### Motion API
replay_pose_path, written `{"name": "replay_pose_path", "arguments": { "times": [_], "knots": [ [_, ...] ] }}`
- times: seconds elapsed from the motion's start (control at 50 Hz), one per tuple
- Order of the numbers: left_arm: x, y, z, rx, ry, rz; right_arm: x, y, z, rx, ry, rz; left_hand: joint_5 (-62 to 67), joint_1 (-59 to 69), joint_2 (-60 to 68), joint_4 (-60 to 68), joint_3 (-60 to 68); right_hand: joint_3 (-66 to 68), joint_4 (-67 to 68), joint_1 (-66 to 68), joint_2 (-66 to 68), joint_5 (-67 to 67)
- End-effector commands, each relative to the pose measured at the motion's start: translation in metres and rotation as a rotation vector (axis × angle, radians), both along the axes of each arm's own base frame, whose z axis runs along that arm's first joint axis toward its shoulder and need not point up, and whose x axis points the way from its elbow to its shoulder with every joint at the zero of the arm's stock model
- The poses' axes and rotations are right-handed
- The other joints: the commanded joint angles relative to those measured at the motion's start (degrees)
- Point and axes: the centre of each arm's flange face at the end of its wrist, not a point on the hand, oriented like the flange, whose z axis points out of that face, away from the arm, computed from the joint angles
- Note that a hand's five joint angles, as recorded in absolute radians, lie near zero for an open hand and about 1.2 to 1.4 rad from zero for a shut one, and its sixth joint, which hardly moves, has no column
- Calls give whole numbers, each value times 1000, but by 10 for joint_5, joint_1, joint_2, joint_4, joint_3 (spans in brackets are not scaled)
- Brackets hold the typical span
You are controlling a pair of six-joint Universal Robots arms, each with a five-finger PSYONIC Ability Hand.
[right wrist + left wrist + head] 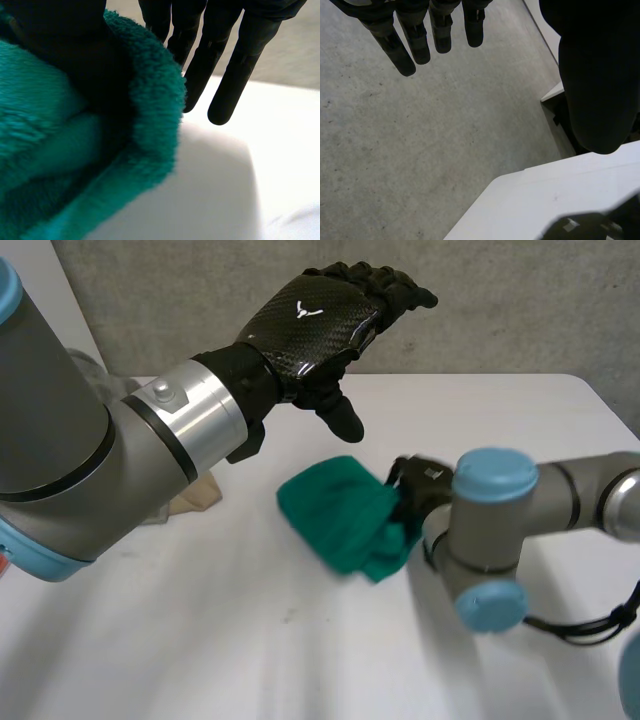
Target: Fold the laundry.
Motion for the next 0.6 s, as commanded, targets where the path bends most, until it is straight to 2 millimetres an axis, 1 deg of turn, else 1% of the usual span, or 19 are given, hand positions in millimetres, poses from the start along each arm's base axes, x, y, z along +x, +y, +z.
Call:
{"name": "replay_pose_path", "arguments": {
  "times": [0.02,0.04,0.1,0.12,0.18,0.2,0.24,0.26,0.32,0.34,0.4,0.42,0.5,0.56,0.6],
  "knots": [
    [-2,2,4,-12,10,-9,-57,-102,6,-97,-16,-288,-28,-8,-13,-11,-17,124,117,241,160,151],
    [-3,3,5,-12,12,-11,-72,-118,3,-83,-6,-348,-28,-8,-13,-11,-17,124,117,241,160,151],
    [-3,3,6,-14,15,-13,-91,-137,-3,-54,4,-415,-28,-8,-13,-11,-17,124,117,241,160,151],
    [-3,4,7,-16,16,-14,-104,-149,-7,-46,9,-449,-28,-8,-13,-11,-17,124,117,241,160,151],
    [-4,6,7,-17,17,-19,-127,-168,-13,-55,11,-500,-28,-8,-13,-11,-17,124,117,241,160,151],
    [-5,7,8,-18,18,-22,-141,-179,-15,-69,18,-525,-28,-8,-13,-11,-17,124,117,241,160,151],
    [-6,7,7,-17,17,-25,-153,-188,-17,-87,33,-541,-28,-8,-13,-11,-17,124,117,241,160,151],
    [-6,8,5,-13,15,-26,-163,-195,-19,-104,47,-553,-28,-8,-13,-11,-17,124,117,241,160,151],
    [-7,9,5,-10,13,-29,-181,-205,-20,-131,61,-577,-28,-8,-13,-11,-17,124,117,241,160,151],
    [-8,10,3,-8,11,-31,-192,-210,-21,-143,58,-593,-28,-8,-13,-11,-17,124,117,241,160,151],
    [-9,9,1,-1,9,-30,-210,-216,-20,-157,54,-626,-28,-8,-13,-11,-17,124,117,241,160,151],
    [-10,8,-1,5,6,-25,-219,-218,-21,-161,52,-643,-28,-8,-13,-11,-17,124,117,241,160,151],
    [-10,5,-5,16,1,-13,-236,-222,-18,-162,52,-662,-28,-8,-13,-11,-17,124,117,241,160,151],
    [-10,4,-6,17,0,-11,-238,-222,-17,-150,50,-639,-28,-8,-13,-11,-17,124,117,241,160,151],
    [-11,3,-8,24,-1,-10,-233,-220,-18,-120,42,-575,-28,-8,-13,-11,-17,124,117,241,160,151]
  ]
}}
